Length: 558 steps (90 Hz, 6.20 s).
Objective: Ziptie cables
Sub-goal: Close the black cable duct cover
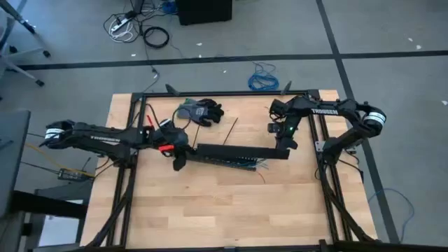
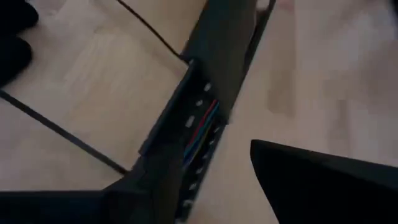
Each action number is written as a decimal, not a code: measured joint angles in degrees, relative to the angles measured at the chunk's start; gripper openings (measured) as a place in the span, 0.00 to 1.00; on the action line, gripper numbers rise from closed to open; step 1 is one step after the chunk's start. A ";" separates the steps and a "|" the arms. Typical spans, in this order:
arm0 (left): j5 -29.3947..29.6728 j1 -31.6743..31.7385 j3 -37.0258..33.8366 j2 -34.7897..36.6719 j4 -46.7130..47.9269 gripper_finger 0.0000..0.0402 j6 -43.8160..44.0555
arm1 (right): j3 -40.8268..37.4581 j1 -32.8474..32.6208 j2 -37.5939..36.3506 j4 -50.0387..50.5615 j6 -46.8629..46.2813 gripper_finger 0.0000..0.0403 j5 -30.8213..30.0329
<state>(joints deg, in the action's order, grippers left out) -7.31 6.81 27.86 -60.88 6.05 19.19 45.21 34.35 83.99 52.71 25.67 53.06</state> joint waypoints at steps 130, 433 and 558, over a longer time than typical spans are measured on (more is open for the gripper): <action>-6.87 3.30 0.02 -0.61 -9.87 0.00 22.53 | 6.76 -0.59 0.00 -4.29 -1.88 0.47 -9.99; -19.69 16.07 -0.02 -0.79 -21.75 0.00 46.76 | 22.95 -26.16 11.20 -33.55 -1.94 0.83 -62.48; -19.21 16.10 0.04 -0.76 -21.55 0.00 45.80 | 22.93 -26.53 11.30 -33.51 -0.09 0.57 -63.39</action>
<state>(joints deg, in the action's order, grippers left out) -26.52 22.92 27.90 -61.65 -15.50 64.99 68.14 7.81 95.29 19.20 25.58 -10.33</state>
